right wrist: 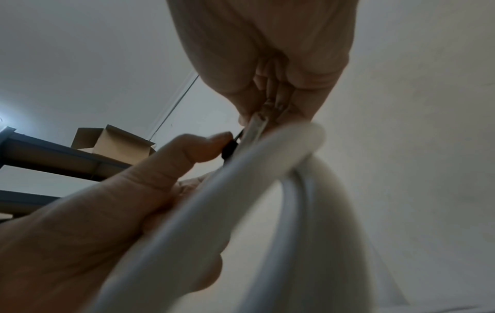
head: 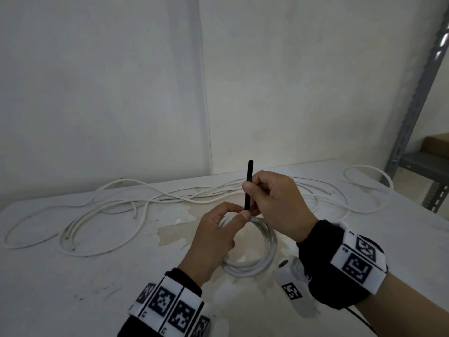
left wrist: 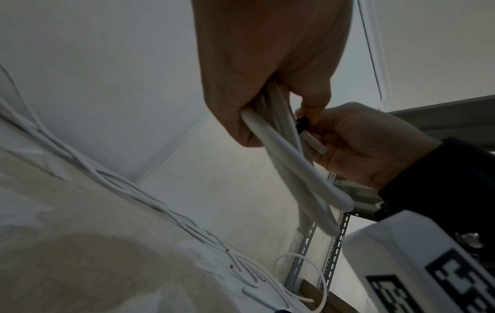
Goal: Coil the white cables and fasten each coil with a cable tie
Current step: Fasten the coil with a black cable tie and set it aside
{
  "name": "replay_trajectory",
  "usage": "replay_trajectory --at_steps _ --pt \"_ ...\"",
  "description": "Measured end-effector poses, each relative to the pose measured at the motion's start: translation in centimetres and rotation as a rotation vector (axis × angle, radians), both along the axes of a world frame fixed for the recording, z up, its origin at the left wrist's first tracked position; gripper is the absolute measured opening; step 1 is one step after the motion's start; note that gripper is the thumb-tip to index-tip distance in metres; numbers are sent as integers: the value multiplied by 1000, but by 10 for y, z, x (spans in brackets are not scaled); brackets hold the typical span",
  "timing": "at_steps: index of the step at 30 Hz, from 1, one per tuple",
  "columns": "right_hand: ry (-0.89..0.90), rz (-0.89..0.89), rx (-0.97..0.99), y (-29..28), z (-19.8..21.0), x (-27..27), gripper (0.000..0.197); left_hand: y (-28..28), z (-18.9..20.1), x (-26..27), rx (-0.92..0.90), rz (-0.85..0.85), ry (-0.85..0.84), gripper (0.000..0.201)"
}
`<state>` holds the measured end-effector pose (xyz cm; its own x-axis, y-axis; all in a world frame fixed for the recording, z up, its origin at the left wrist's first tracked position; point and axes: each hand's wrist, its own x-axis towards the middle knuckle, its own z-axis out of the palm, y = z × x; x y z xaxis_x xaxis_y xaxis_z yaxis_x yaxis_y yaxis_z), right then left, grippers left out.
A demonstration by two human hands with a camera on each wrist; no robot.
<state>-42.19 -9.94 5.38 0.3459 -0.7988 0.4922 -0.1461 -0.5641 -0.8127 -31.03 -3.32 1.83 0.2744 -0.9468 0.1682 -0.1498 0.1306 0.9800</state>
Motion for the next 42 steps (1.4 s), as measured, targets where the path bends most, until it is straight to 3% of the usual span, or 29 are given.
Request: replay_trajectory --at_steps 8,13,19,26,29,33,39,42 --pt "-39 90 51 -3 -4 3 24 3 5 6 -3 1 -4 13" --pt "186 248 152 0 -17 10 19 7 5 28 -2 65 47 16" --pt "115 327 281 14 -24 33 10 17 2 61 44 52 119 16" --pt "-33 321 433 25 -36 68 9 50 -6 106 93 73 -3 17" --pt "-24 358 493 33 -42 89 8 60 -9 124 63 181 -93 25" --pt "41 413 507 44 -45 122 28 75 -14 151 53 324 -161 37" --pt "98 409 450 55 -52 165 32 100 -16 183 85 394 -251 36" --pt "114 425 451 60 -57 181 33 107 -19 198 128 444 -358 24"
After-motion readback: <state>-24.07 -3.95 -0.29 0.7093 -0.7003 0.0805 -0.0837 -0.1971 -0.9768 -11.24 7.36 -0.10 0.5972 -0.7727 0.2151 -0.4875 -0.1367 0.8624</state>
